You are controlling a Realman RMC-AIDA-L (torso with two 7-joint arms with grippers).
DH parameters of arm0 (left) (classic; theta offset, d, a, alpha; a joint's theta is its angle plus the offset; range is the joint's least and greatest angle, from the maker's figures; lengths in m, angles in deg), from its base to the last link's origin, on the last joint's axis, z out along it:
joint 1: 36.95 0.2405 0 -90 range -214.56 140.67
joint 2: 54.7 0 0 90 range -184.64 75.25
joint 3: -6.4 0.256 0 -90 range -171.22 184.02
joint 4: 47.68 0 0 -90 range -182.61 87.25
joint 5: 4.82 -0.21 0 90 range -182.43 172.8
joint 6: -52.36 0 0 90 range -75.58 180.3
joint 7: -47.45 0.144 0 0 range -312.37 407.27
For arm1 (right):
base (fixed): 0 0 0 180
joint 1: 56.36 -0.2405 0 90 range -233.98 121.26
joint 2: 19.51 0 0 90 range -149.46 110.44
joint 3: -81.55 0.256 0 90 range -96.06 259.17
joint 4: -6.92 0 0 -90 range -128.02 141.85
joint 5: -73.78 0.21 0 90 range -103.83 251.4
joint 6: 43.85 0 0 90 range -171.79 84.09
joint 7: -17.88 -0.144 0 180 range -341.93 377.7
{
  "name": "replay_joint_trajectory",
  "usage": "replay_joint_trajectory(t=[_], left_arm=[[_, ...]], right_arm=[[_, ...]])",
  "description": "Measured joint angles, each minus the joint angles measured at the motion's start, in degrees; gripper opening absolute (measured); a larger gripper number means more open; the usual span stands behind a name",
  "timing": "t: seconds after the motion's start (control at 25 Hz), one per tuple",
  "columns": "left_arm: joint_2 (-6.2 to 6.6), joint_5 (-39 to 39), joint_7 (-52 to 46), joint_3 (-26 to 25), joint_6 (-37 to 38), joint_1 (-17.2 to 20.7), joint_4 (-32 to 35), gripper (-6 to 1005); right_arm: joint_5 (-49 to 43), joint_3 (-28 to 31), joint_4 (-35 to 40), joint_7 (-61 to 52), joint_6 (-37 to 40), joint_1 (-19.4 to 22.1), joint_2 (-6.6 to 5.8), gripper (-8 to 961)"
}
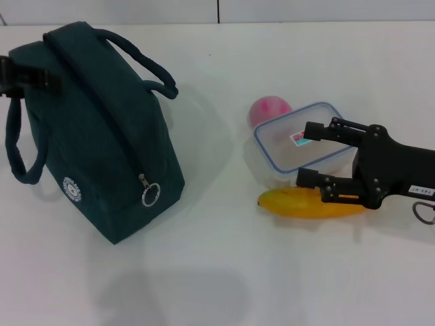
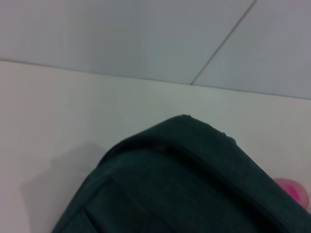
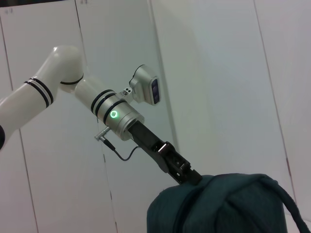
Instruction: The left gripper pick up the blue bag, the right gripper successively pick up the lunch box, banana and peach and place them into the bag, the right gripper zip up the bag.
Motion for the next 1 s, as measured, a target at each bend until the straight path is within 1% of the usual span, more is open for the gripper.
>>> replay_joint_trajectory(t=[0.24, 0.4, 0.72, 0.84, 0.88, 1.0], left_arm=[[-0.35, -0.11, 0.49, 0.41, -0.05, 0.40, -0.15, 744], [-0.79, -0.16, 0.56, 0.61, 0.00, 0.62, -1.62, 740], [-0.64, -0.19, 0.22, 0.92, 0.09, 0.33, -5.50, 732], [-1.43, 0.58, 0.73, -0.99, -0.44, 0.41, -6.14, 729], [-1.69, 0.82, 1.29, -1.53, -0.59, 0.51, -6.13, 700], [-1.73, 0.89, 2.00, -1.69, -0.42, 0.59, -6.06, 613]], right_arm=[[0.00, 0.01, -0.06, 0.81, -0.25, 0.57, -0.03, 749], [0.00, 0.08, -0.06, 0.88, -0.81, 0.59, -0.05, 746], [0.00, 0.09, -0.04, 0.95, -1.01, 0.59, -0.06, 741], [0.00, 0.09, -0.04, 0.96, -1.01, 0.61, -0.06, 739], [0.00, 0.09, -0.04, 0.96, -1.01, 0.66, -0.06, 739], [0.01, 0.09, -0.04, 0.97, -1.09, 0.74, -0.06, 737]])
